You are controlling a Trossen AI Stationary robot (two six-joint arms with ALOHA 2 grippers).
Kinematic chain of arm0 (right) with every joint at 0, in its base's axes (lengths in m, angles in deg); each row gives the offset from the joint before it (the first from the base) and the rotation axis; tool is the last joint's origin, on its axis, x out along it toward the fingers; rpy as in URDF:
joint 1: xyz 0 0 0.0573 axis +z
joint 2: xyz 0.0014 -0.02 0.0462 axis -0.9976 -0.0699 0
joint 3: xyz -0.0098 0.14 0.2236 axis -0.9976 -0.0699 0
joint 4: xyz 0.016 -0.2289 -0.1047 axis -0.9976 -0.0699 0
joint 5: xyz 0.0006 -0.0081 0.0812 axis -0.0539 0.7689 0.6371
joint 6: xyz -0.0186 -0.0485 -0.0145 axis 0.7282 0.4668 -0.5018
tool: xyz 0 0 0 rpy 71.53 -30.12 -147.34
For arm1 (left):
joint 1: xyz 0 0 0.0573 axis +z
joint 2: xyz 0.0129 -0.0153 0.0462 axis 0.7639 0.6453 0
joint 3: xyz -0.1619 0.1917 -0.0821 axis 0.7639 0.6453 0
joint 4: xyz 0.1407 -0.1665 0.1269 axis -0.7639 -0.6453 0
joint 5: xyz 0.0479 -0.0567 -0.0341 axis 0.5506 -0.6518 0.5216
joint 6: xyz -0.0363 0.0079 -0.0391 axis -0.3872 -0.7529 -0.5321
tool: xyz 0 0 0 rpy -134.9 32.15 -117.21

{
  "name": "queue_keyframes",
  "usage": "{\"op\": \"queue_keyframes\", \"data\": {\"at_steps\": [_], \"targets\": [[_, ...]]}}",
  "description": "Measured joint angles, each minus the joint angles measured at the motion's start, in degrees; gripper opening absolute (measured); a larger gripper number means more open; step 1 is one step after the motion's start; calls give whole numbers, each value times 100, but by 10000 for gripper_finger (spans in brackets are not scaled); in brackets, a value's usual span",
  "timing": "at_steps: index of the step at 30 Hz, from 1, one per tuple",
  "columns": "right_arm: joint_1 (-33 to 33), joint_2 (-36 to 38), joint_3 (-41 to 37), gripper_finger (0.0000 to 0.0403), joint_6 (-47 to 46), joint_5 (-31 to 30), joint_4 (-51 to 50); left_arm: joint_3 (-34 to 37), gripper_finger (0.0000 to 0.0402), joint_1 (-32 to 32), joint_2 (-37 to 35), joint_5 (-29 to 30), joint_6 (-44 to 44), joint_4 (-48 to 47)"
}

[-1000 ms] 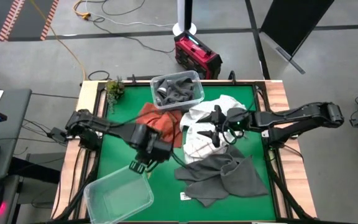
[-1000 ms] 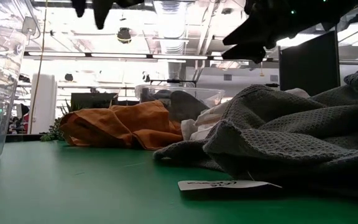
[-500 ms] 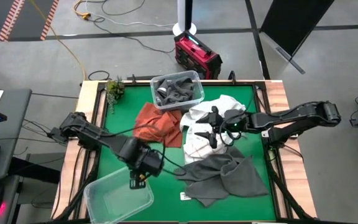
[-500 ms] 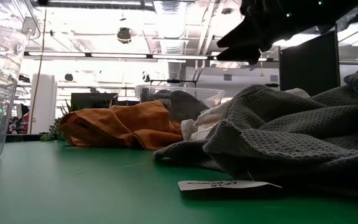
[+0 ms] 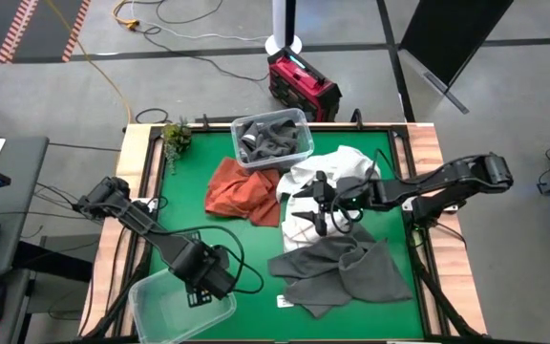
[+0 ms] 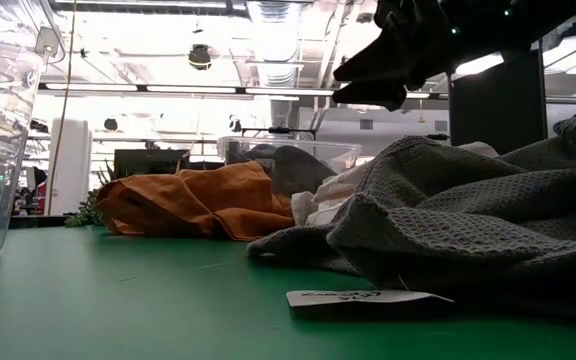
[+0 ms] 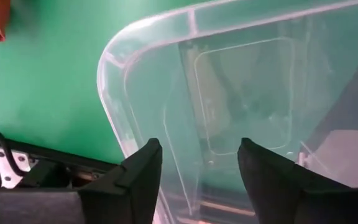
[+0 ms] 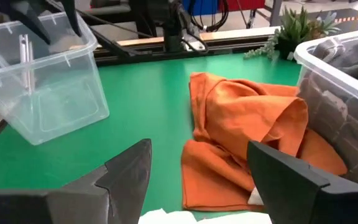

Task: Sort towels by color in basket
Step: Adjust the bottom transparent bin

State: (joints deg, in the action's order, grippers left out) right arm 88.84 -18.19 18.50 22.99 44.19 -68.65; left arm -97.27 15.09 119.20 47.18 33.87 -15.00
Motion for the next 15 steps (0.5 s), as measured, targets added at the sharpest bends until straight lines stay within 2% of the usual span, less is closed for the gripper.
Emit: {"op": "queue_keyframes", "data": {"at_steps": [3, 6, 8, 11, 15], "targets": [[2, -4, 0, 292, -2, 2, 90, 183, 205, 0, -18, -74, 18, 0], [2, -11, 0, 292, -8, 8, 84, 138, 203, -2, -31, -695, 30, -19], [2, -11, 0, 292, -20, 11, 109, 7, 198, -39, -51, -857, -48, 3], [19, -11, 0, 292, -20, 13, 148, -91, 189, -129, -184, -682, -160, 11], [57, -11, 0, 292, -19, 22, 145, 115, 179, -234, -458, -140, -395, 5]]}}
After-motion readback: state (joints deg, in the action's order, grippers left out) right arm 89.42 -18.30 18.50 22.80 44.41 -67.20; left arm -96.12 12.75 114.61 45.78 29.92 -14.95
